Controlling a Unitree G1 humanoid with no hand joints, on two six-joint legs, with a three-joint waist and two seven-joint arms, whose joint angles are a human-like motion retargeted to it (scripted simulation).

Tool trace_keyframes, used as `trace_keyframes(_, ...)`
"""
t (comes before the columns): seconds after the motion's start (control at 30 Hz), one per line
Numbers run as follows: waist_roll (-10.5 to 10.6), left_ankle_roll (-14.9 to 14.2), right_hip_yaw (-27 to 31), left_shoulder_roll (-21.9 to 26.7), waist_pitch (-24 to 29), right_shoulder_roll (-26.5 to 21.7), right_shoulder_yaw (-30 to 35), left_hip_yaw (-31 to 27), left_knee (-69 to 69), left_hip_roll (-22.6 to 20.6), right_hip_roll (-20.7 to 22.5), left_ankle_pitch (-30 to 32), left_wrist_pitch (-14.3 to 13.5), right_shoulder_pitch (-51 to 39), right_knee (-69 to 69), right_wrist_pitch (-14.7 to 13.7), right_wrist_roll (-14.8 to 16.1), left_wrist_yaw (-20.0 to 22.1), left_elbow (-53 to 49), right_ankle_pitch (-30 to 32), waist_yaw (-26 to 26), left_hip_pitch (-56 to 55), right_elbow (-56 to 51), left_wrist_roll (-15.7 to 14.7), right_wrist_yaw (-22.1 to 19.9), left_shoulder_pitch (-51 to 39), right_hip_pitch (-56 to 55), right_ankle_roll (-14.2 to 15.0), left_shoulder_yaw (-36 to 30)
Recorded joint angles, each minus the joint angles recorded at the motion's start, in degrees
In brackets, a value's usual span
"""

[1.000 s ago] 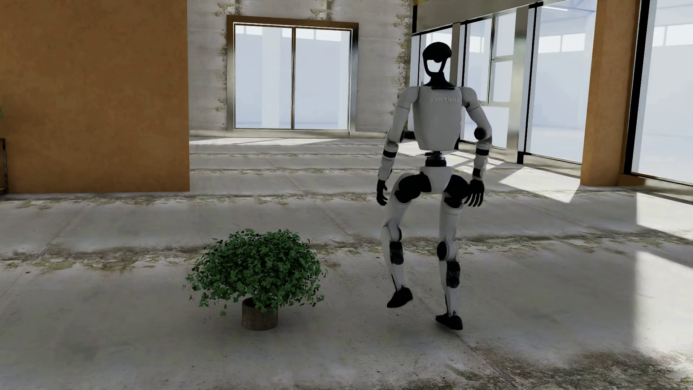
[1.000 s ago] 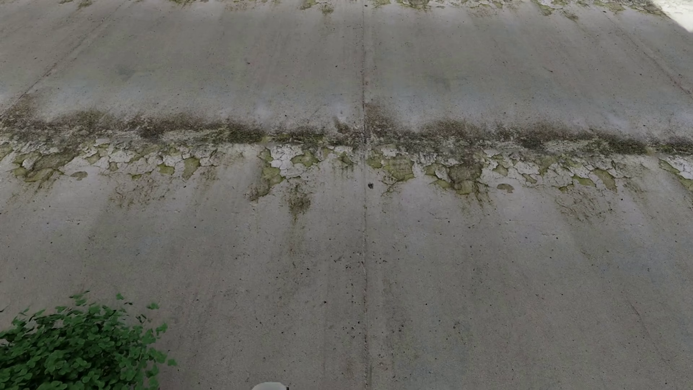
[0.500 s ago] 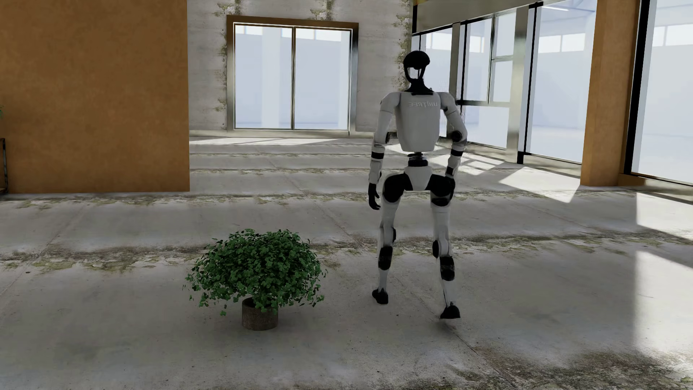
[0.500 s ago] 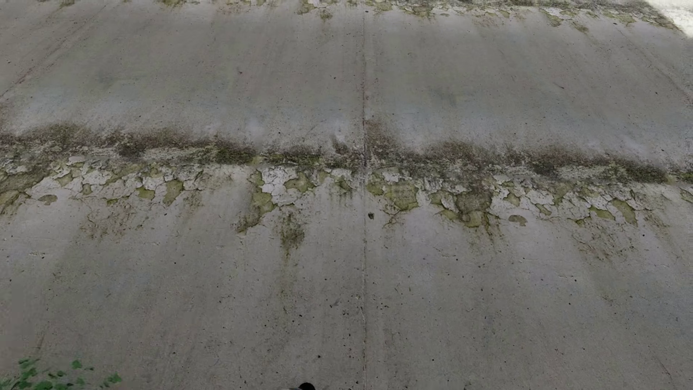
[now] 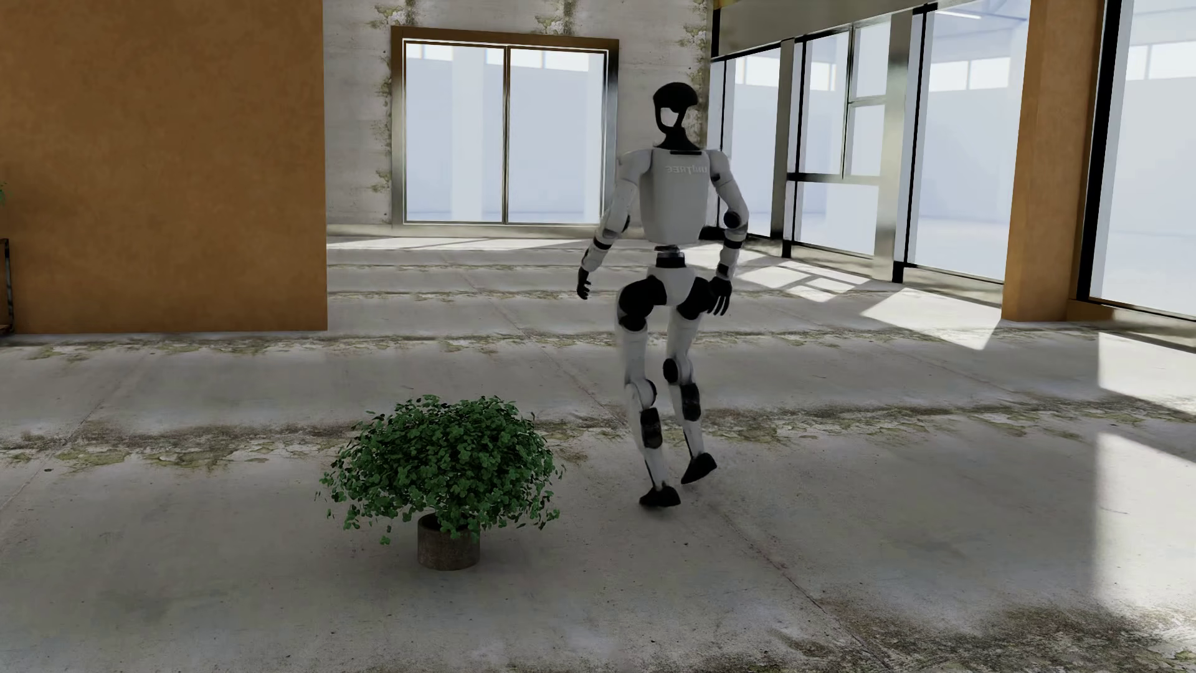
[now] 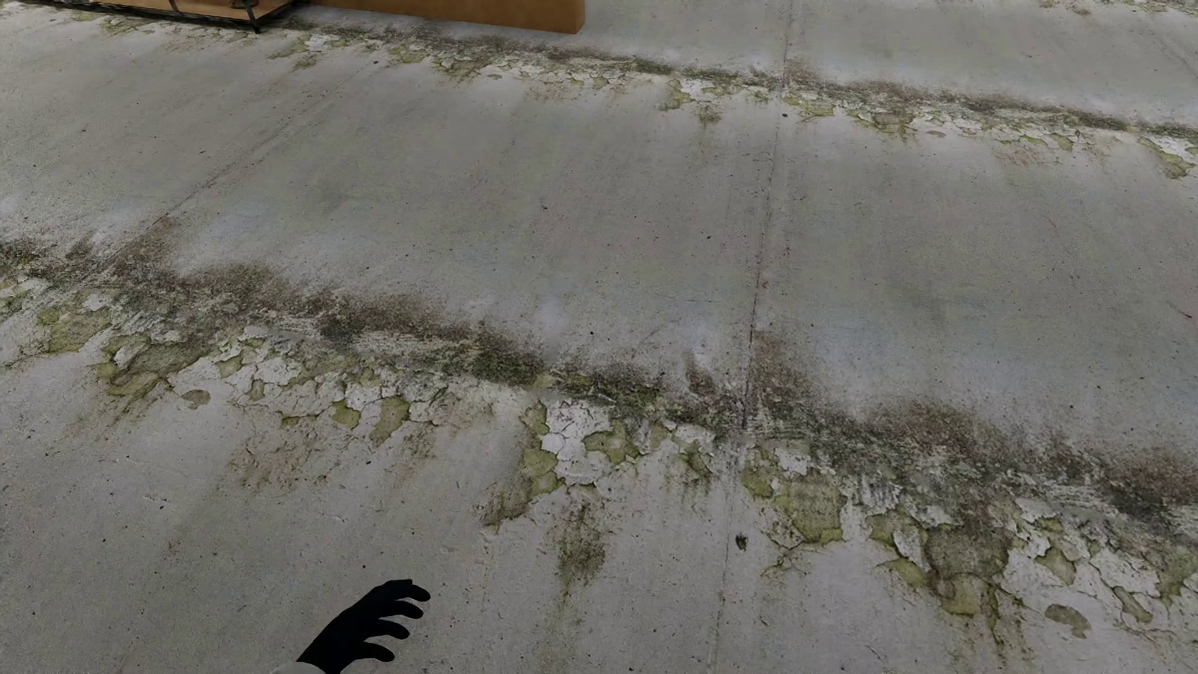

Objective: Walk around the plant

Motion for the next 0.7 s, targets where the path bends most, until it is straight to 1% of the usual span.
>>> trace_keyframes(0.07,0.36,0.0,0.0,0.5,0.16,-0.47,1.4,0.0,-0.45,1.01,0.75,-1.55,0.0,-0.24,-11.6,0.0,0.0,0.0,0.42,-6.88,-1.44,3.63,0.03,0.0,0.0,0.76,-0.42,0.0,-1.4)
trace_keyframes(0.13,0.78,0.0,0.0,0.31,0.04,-0.02,1.93,0.0,-0.41,2.23,1.23,-2.94,0.0,0.62,-20.69,0.0,0.0,0.0,5.94,-15.36,-3.26,6.41,-0.08,0.0,0.0,1.76,1.17,0.0,-3.1)
trace_keyframes(0.17,0.98,0.0,0.0,0.01,-0.15,0.53,1.87,0.0,-0.08,2.9,1.37,-3.57,0.0,1.4,-23.14,0.0,0.0,0.0,10.22,-18.28,-4.17,7.4,-0.07,0.0,0.0,2.32,2.05,0.0,-3.86)
trace_keyframes(0.2,1.09,0.0,0.0,-0.28,-0.42,1.25,1.91,0.0,0.38,3.61,1.63,-4.0,0.0,2.28,-24.05,0.0,0.0,0.0,14.98,-19.75,-4.9,8.25,0.13,0.0,0.0,3.03,2.9,0.0,-4.41)
trace_keyframes(0.23,1.03,0.0,0.0,-0.48,-0.85,2.1,2.29,0.0,0.88,4.3,2.11,-3.91,0.0,3.19,-23.43,0.0,0.0,0.0,19.85,-19.47,-5.28,8.9,0.6,0.0,0.0,3.93,3.49,0.0,-4.73)
trace_keyframes(0.27,0.91,0.0,0.0,-0.56,-1.43,3.07,3.1,0.0,1.47,4.96,2.77,-2.85,0.0,4.01,-21.46,0.0,0.0,0.0,24.48,-17.6,-5.13,9.23,1.49,0.0,0.0,4.97,3.49,0.0,-4.85)
trace_keyframes(0.3,0.94,0.0,0.0,-0.62,-1.98,4.1,4.37,0.0,2.43,5.61,3.52,-0.31,0.0,4.61,-18.94,0.0,0.0,0.0,28.64,-15.36,-4.33,9.17,2.9,0.0,0.0,6.14,2.99,0.0,-4.64)
trace_keyframes(0.33,1.18,0.0,0.0,-0.7,-2.42,5.06,6.17,0.0,4.3,6.25,4.2,4.22,0.0,4.93,-17.09,0.0,0.0,0.0,31.95,-14.13,-2.96,8.48,4.58,0.0,0.0,7.48,2.81,0.0,-4.0)
trace_keyframes(0.37,1.48,0.0,0.0,-0.7,-2.8,5.81,8.36,0.0,7.78,6.91,4.74,10.82,0.0,5.07,-16.64,0.0,0.0,0.0,34.14,-14.21,-1.58,6.55,6.03,0.0,0.0,8.87,3.59,0.0,-3.42)
trace_keyframes(0.4,1.86,0.0,0.0,-0.55,-3.16,6.23,10.28,0.0,13.67,7.7,5.16,17.72,0.0,5.26,-17.54,0.0,0.0,0.0,35.2,-14.9,-0.69,2.78,6.72,0.0,0.0,10.04,5.25,0.0,-3.44)
trace_keyframes(0.43,2.37,0.0,0.0,-0.29,-3.37,6.23,11.32,0.0,22.17,8.59,5.5,21.15,0.0,5.68,-19.1,0.0,0.0,0.0,35.13,-15.65,0.02,-2.45,6.3,0.0,0.0,10.83,7.34,0.0,-3.91)
trace_keyframes(0.47,2.89,0.0,0.0,0.0,-3.25,5.8,11.55,0.0,32.29,9.35,5.76,18.87,0.0,6.27,-20.51,0.0,0.0,0.0,34.1,-16.36,0.96,-8.04,4.96,0.0,0.0,11.17,9.46,0.0,-4.42)
trace_keyframes(0.53,3.12,0.0,0.0,0.25,-2.17,4.12,11.42,0.0,51.44,10.16,5.83,5.09,0.0,6.83,-21.87,0.0,0.0,0.0,30.57,-17.75,4.03,-17.17,2.5,0.0,0.0,10.87,13.31,0.0,-4.6)
trace_keyframes(0.57,2.72,0.0,0.0,0.05,-1.56,3.18,11.6,0.0,60.45,10.31,5.48,0.39,0.0,6.42,-22.4,0.0,0.0,0.0,28.82,-18.58,5.83,-20.67,2.6,0.0,0.0,10.44,15.24,0.0,-4.11)
trace_keyframes(0.6,2.13,0.0,0.0,-0.32,-1.11,2.3,11.85,0.0,55.17,10.23,4.91,-1.51,0.0,5.64,-22.96,0.0,0.0,0.0,27.25,-19.64,7.44,-23.7,3.58,0.0,0.0,9.98,17.2,0.0,-3.27)
trace_keyframes(0.63,1.5,0.0,0.0,-0.73,-0.79,1.49,11.92,0.0,52.17,10.07,4.39,-2.08,0.0,4.71,-23.34,0.0,0.0,0.0,25.78,-20.8,8.74,-26.24,5.05,0.0,0.0,9.56,19.12,0.0,-2.32)
trace_keyframes(0.7,0.31,0.0,0.0,-1.45,-0.46,-0.16,10.72,0.0,52.95,10.05,3.87,-2.67,0.0,3.16,-23.41,0.0,0.0,0.0,22.85,-22.77,10.55,-30.18,7.54,0.0,0.0,8.8,22.0,0.0,-1.17)
